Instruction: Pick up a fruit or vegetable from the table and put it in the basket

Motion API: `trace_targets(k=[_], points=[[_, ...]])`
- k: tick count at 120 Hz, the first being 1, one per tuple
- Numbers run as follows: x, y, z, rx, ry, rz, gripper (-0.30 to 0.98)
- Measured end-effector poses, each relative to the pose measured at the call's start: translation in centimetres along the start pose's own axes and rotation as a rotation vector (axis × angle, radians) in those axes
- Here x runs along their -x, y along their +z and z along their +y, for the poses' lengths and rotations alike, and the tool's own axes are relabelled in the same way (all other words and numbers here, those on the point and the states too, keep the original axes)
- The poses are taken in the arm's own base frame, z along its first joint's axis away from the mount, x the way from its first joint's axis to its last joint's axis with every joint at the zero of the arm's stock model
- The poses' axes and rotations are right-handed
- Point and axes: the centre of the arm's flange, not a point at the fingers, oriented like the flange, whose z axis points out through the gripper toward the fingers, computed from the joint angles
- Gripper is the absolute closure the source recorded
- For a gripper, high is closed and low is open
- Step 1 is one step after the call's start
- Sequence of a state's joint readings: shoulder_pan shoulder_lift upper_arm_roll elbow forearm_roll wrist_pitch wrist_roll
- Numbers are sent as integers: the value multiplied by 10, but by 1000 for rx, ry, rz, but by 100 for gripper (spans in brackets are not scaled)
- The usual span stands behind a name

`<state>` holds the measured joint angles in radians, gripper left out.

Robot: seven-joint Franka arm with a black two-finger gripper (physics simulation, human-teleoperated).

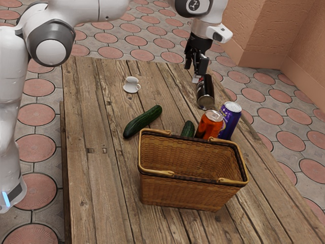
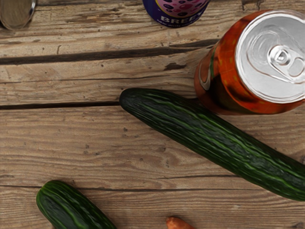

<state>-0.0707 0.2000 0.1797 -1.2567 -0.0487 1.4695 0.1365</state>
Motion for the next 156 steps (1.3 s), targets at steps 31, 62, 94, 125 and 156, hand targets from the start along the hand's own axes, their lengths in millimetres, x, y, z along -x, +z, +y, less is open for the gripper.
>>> trace_targets(k=[31, 62, 94, 125, 156], points=[[0, 1, 0, 1, 4, -1, 0], [8, -15, 28, 28, 46, 17, 0], [27, 12, 12, 45, -168, -152, 0], [86, 66, -43, 75, -401, -252, 0], [90, 84, -62, 96, -559, -217, 0]])
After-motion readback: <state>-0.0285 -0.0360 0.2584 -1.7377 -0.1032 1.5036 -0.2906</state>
